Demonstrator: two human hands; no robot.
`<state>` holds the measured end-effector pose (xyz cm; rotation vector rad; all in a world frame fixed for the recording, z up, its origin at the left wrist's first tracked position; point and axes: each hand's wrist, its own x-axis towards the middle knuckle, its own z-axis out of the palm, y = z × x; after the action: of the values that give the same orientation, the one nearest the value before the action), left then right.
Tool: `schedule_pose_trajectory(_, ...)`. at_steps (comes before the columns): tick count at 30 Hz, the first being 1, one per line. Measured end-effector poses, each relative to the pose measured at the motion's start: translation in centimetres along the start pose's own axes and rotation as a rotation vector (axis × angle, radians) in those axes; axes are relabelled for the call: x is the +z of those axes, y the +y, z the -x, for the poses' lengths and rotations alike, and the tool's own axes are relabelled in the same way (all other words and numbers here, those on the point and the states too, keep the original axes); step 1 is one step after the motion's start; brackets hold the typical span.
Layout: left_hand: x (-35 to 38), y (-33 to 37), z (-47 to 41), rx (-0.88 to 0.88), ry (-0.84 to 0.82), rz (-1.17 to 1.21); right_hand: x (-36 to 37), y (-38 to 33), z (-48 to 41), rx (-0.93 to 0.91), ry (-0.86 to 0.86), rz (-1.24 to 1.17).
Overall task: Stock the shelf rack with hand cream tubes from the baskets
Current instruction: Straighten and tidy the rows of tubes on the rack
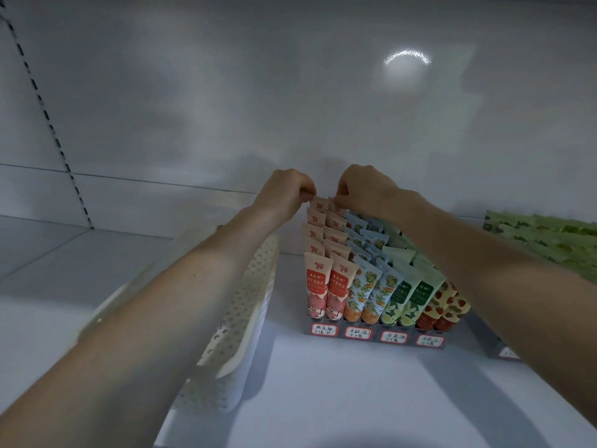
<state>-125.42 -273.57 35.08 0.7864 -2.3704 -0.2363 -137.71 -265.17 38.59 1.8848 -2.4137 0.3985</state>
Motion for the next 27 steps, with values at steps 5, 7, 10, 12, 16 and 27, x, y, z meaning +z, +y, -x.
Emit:
schedule_pose_trajectory(5, 0.10, -0.09, 0.02, 0.002, -0.004, -0.010, 0.14, 0.25, -0.13, -0.008, -0.004, -0.035)
schedule_pose_trajectory(7, 0.06, -0.21, 0.05, 0.003, -0.002, -0.010, 0.19, 0.42, -0.15, -0.011, -0.003, -0.061)
schedule_pose_trajectory(10, 0.01, -0.30, 0.09, 0.002, -0.003, -0.015, 0.13, 0.59, -0.03, -0.017, -0.002, -0.089)
schedule_pose_trajectory(12, -0.08, -0.25, 0.14, 0.000, -0.004, -0.012, 0.02, 0.63, 0.10, -0.020, 0.001, -0.099)
schedule_pose_trajectory(16, -0.40, -0.10, 0.23, -0.002, -0.007, -0.021, -0.21, 0.70, 0.23, -0.022, -0.002, -0.111)
schedule_pose_trajectory(27, -0.31, 0.30, 0.54, 0.045, -0.024, -0.052, 0.19, 0.46, -0.11, -0.037, 0.004, -0.118)
